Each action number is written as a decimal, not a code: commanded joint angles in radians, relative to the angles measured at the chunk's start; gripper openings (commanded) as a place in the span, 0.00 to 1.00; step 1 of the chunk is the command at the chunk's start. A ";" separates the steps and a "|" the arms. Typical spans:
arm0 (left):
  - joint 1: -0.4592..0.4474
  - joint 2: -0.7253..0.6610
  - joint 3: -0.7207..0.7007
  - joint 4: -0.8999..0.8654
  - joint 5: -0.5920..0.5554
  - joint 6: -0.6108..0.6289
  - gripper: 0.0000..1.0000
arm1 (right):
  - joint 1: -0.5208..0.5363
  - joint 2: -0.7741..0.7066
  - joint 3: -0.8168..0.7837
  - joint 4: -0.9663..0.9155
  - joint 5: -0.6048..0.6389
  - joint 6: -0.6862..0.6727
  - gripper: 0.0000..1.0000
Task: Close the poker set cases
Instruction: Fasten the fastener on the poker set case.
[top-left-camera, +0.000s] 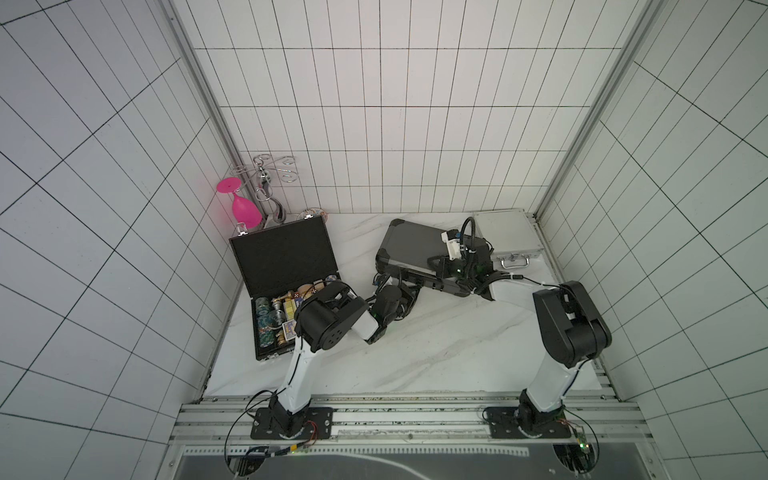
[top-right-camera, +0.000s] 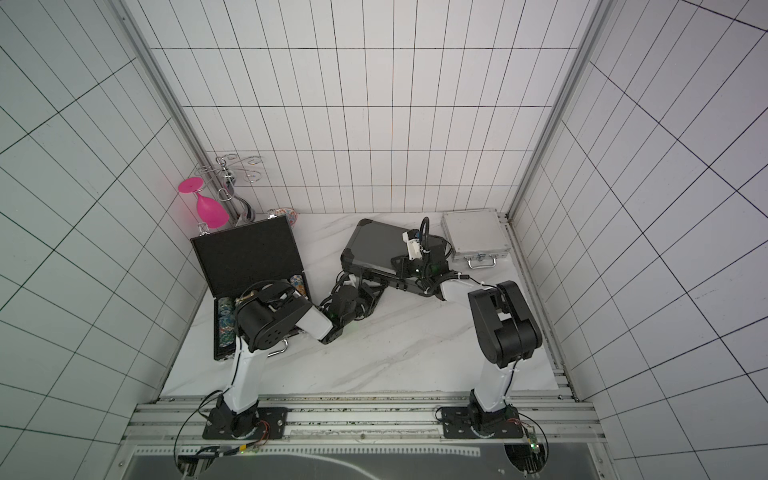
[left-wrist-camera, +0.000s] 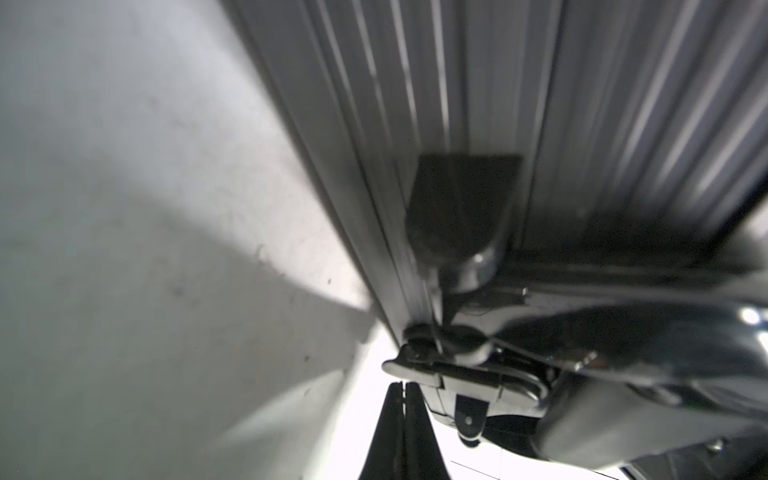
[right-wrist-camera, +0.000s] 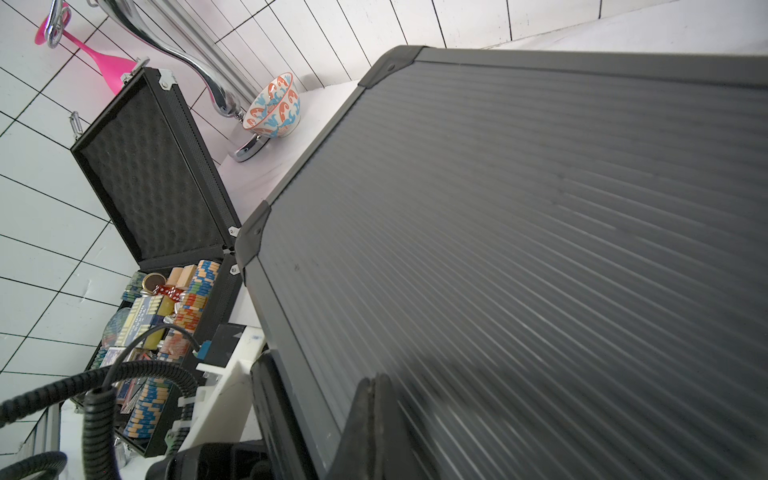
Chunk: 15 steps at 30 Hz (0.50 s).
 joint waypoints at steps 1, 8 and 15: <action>-0.010 0.050 0.018 -0.065 -0.029 -0.008 0.00 | -0.031 0.157 -0.120 -0.368 0.051 0.017 0.02; -0.013 0.003 0.086 -0.383 -0.059 0.008 0.00 | -0.031 0.147 -0.118 -0.374 0.049 0.015 0.02; -0.004 -0.035 0.140 -0.617 -0.124 0.020 0.00 | -0.031 0.141 -0.122 -0.376 0.045 0.009 0.02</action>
